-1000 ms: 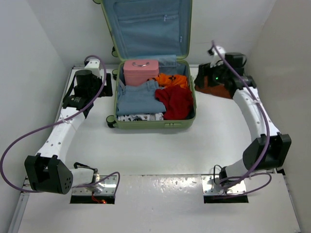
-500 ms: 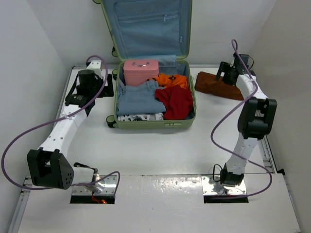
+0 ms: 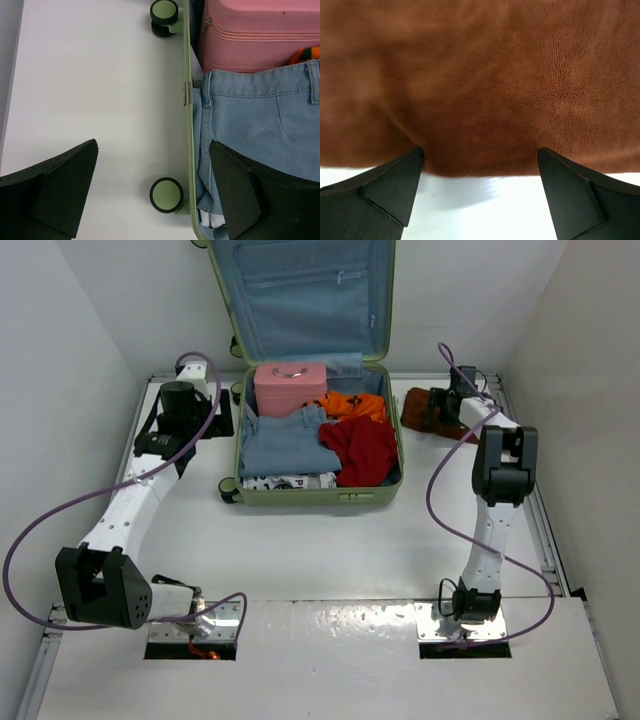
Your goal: Pack the luggage
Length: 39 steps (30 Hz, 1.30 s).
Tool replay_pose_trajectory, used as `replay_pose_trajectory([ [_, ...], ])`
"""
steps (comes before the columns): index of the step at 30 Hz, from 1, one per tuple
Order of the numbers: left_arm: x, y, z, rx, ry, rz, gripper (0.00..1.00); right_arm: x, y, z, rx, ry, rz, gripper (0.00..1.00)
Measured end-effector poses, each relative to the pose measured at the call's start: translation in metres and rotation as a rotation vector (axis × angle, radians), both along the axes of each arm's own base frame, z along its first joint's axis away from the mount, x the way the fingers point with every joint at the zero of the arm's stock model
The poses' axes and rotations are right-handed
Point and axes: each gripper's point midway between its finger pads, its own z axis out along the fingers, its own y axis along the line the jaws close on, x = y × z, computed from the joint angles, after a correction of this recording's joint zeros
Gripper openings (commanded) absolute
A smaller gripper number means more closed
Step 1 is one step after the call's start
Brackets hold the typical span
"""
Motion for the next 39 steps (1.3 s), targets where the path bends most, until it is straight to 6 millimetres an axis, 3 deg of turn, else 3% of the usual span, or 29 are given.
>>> replay_pose_trajectory([
  [3, 0.000, 0.001, 0.001, 0.001, -0.004, 0.009, 0.99, -0.001, -0.008, -0.019, -0.019, 0.033, -0.015, 0.94],
  [5, 0.000, 0.002, 0.001, 0.003, -0.003, 0.013, 0.99, 0.004, -0.012, -0.020, -0.026, 0.022, -0.023, 0.89],
  [6, 0.000, 0.003, 0.001, 0.004, -0.004, 0.016, 0.99, 0.007, -0.014, -0.018, -0.032, 0.014, -0.029, 0.77],
  [8, 0.000, 0.003, 0.001, 0.006, -0.004, 0.019, 0.99, 0.015, -0.019, -0.017, -0.042, 0.009, -0.036, 0.64],
  [9, 0.000, 0.004, 0.001, 0.007, -0.004, 0.020, 0.99, 0.022, -0.022, -0.016, -0.043, 0.006, -0.042, 0.48],
  [11, 0.000, 0.004, 0.001, 0.006, -0.003, 0.020, 0.99, 0.035, -0.027, -0.019, -0.035, 0.017, -0.050, 0.27],
  [12, 0.001, 0.004, 0.001, 0.005, -0.004, 0.021, 0.99, 0.045, -0.031, -0.019, -0.025, 0.008, -0.059, 0.08],
  [13, 0.001, 0.005, 0.001, 0.003, -0.002, 0.022, 0.99, 0.051, -0.035, -0.020, -0.012, 0.009, -0.067, 0.01],
  [15, 0.001, 0.005, 0.000, 0.000, -0.001, 0.021, 0.99, 0.058, -0.042, -0.018, 0.025, 0.006, -0.084, 0.00],
  [20, 0.001, 0.003, -0.001, -0.006, 0.002, 0.010, 0.99, 0.044, -0.041, -0.014, 0.157, 0.040, -0.070, 0.00],
  [23, 0.002, 0.002, -0.001, -0.012, 0.003, 0.004, 0.99, 0.043, -0.031, 0.009, 0.252, -0.005, -0.052, 0.00],
  [26, 0.002, 0.002, -0.001, -0.017, 0.004, 0.003, 0.99, 0.036, -0.002, 0.065, 0.329, -0.124, 0.005, 0.00],
  [28, 0.002, 0.001, -0.001, -0.021, 0.004, 0.000, 0.99, 0.034, 0.028, 0.125, 0.355, -0.256, 0.088, 0.00],
  [30, 0.002, 0.000, -0.002, -0.029, 0.005, -0.001, 0.99, 0.037, 0.067, 0.197, 0.377, -0.430, 0.196, 0.00],
  [31, 0.002, -0.001, -0.002, -0.032, 0.005, -0.003, 0.99, 0.036, 0.101, 0.253, 0.403, -0.573, 0.292, 0.00],
  [32, 0.002, -0.001, -0.002, -0.035, 0.006, -0.003, 0.99, 0.034, 0.112, 0.271, 0.411, -0.618, 0.322, 0.00],
  [34, 0.002, -0.002, -0.002, -0.038, 0.006, -0.005, 0.99, 0.020, 0.163, 0.333, 0.463, -0.776, 0.451, 0.00],
  [37, 0.002, -0.002, -0.002, -0.040, 0.006, -0.004, 0.99, -0.002, 0.225, 0.390, 0.558, -0.918, 0.598, 0.00],
  [39, 0.002, -0.002, -0.002, -0.040, 0.006, -0.003, 0.99, -0.003, 0.248, 0.400, 0.609, -0.950, 0.640, 0.00],
])
